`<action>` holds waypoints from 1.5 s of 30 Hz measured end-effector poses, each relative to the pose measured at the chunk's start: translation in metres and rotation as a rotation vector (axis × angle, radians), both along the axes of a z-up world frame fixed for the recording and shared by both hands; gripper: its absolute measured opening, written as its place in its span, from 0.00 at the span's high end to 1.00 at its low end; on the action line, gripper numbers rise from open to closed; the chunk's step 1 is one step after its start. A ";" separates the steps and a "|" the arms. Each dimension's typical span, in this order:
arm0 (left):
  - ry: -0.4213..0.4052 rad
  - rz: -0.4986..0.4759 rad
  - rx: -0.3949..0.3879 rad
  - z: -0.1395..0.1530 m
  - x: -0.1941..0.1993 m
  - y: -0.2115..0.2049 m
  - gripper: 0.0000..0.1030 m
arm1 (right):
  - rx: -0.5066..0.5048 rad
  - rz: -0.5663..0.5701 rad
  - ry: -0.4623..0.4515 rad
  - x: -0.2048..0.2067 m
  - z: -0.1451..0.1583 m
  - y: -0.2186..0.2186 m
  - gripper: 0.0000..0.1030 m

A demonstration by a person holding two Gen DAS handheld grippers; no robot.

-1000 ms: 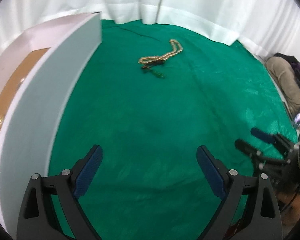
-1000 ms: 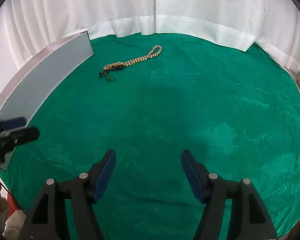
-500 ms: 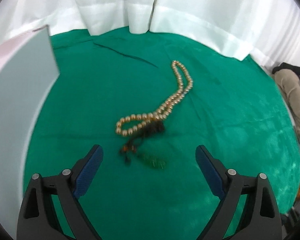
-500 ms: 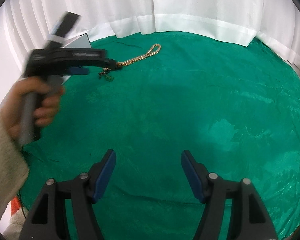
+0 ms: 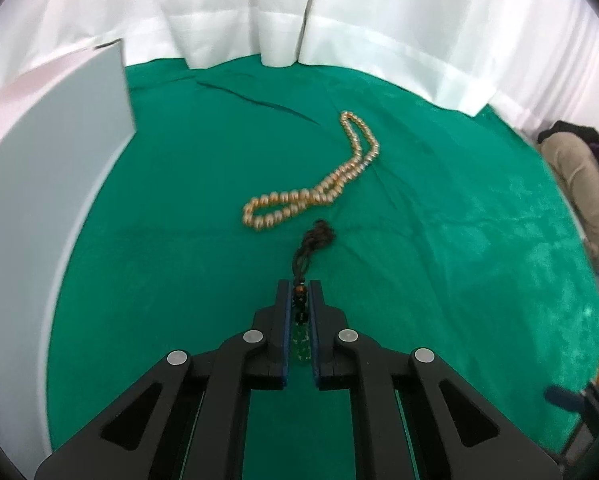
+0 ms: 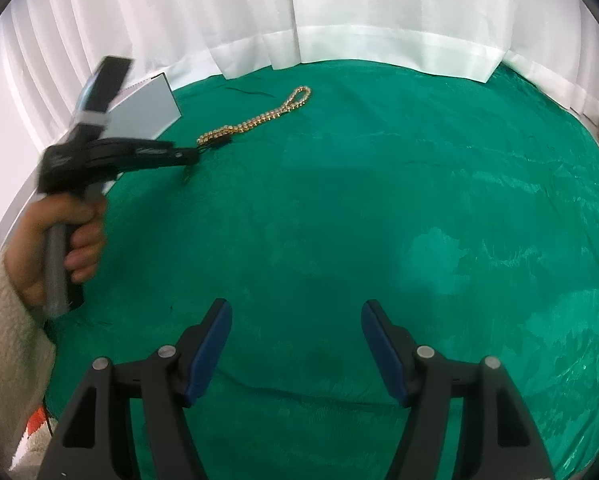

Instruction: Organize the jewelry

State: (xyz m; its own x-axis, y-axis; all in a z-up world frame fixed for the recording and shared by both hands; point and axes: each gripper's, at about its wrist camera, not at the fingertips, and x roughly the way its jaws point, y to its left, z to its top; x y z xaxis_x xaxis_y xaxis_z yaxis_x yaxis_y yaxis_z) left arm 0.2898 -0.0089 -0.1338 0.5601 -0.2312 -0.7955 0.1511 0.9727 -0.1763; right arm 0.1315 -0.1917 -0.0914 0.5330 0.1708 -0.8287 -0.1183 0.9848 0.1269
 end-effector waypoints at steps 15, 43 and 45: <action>0.058 0.073 -0.049 -0.003 -0.096 0.056 0.94 | 0.078 0.100 0.035 0.013 0.013 0.023 0.33; 0.054 0.087 -0.119 -0.009 -0.107 0.067 0.51 | -0.143 0.499 0.012 0.205 -0.009 0.117 0.92; 0.065 0.090 -0.132 -0.008 -0.112 0.069 0.51 | -0.127 0.510 0.021 0.180 -0.003 0.107 0.92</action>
State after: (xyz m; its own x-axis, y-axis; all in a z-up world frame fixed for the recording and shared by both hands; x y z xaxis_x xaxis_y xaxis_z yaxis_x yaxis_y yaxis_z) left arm 0.1779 0.0602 -0.1419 0.5318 -0.2874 -0.7966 0.0482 0.9494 -0.3104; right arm 0.3114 -0.0844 -0.0943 0.3917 0.3016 -0.8693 -0.5851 0.8108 0.0177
